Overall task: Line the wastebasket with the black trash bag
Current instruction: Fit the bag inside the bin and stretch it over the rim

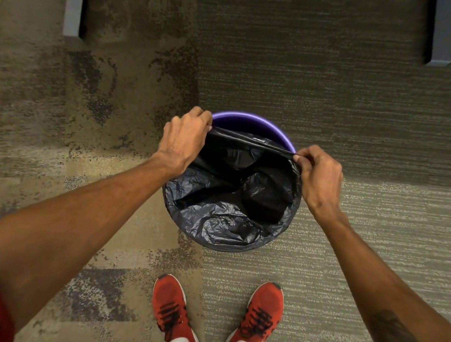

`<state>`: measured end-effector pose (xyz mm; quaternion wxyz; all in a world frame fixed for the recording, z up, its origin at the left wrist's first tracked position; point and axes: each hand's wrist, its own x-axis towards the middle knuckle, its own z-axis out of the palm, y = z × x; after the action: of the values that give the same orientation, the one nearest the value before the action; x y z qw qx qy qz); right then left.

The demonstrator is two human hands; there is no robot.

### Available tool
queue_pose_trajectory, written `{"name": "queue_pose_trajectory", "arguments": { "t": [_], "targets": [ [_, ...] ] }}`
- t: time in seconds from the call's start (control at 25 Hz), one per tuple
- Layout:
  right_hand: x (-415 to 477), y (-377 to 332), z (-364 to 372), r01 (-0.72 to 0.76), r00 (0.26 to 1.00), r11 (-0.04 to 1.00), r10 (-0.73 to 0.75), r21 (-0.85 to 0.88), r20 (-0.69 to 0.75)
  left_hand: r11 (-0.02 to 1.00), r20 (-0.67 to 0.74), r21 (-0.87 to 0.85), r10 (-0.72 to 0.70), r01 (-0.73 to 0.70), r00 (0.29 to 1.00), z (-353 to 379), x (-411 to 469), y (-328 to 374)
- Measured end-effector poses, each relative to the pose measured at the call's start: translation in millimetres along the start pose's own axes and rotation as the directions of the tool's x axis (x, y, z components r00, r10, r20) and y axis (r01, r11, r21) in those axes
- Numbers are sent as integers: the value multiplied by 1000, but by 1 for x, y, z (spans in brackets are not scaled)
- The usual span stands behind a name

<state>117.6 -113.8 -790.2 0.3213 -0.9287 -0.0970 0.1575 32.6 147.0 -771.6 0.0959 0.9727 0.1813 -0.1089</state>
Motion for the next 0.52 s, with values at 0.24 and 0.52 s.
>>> {"name": "queue_pose_trajectory", "arguments": {
  "t": [0.24,0.52],
  "targets": [
    [5,2,6,123,992,982,-125,-144,-4,997,-20,75,14,-12,1000,-3,11,5],
    [14,-5,8,268,961,919,-275,-288,15,988,-41,153,3,3,999,4,22,10]
  ]
}}
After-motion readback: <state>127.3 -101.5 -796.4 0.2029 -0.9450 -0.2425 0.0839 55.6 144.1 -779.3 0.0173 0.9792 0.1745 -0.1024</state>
